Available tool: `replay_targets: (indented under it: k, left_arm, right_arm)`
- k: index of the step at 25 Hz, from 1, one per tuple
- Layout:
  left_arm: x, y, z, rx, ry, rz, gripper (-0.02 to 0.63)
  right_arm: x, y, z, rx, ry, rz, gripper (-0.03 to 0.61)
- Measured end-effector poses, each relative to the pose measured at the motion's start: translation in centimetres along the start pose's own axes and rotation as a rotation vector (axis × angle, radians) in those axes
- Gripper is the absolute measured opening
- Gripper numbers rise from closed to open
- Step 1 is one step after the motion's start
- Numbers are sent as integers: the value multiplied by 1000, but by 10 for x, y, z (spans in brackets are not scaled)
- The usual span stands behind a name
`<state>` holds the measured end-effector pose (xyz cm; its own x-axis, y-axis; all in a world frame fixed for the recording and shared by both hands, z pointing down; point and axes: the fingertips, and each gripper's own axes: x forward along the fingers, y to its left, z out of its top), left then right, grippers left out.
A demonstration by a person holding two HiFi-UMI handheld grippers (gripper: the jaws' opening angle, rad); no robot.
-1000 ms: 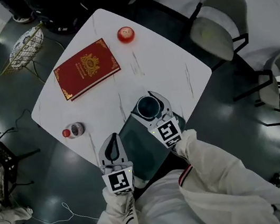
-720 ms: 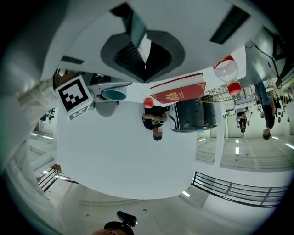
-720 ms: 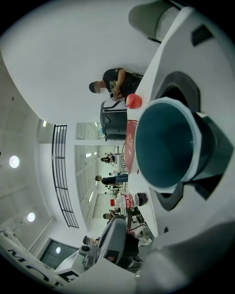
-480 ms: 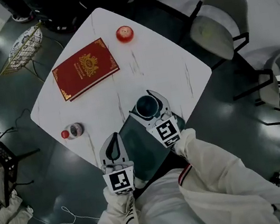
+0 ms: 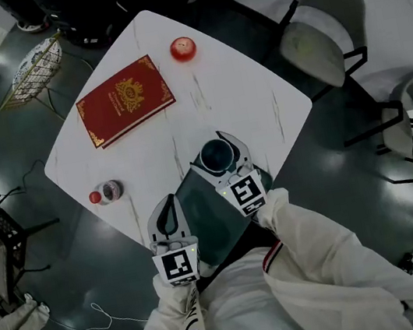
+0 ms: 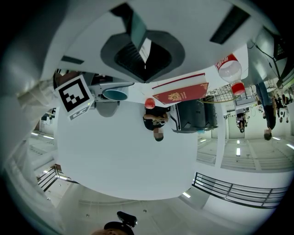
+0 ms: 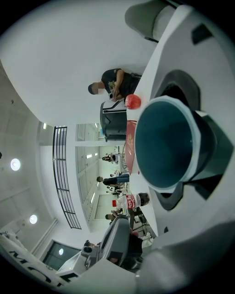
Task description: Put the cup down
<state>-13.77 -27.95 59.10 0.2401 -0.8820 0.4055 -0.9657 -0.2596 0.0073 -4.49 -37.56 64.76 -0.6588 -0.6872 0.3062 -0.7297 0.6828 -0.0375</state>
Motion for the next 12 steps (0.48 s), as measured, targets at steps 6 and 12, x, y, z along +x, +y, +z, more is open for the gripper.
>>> replay_targets:
  k: [6, 12]
  left_arm:
    - [-2, 0, -1, -1, 5, 3, 12]
    - [-1, 0, -2, -5, 8, 4, 12]
  right_arm:
    - [1, -1, -1, 12, 0, 3, 408]
    - [4, -1, -1, 24, -4, 0, 408]
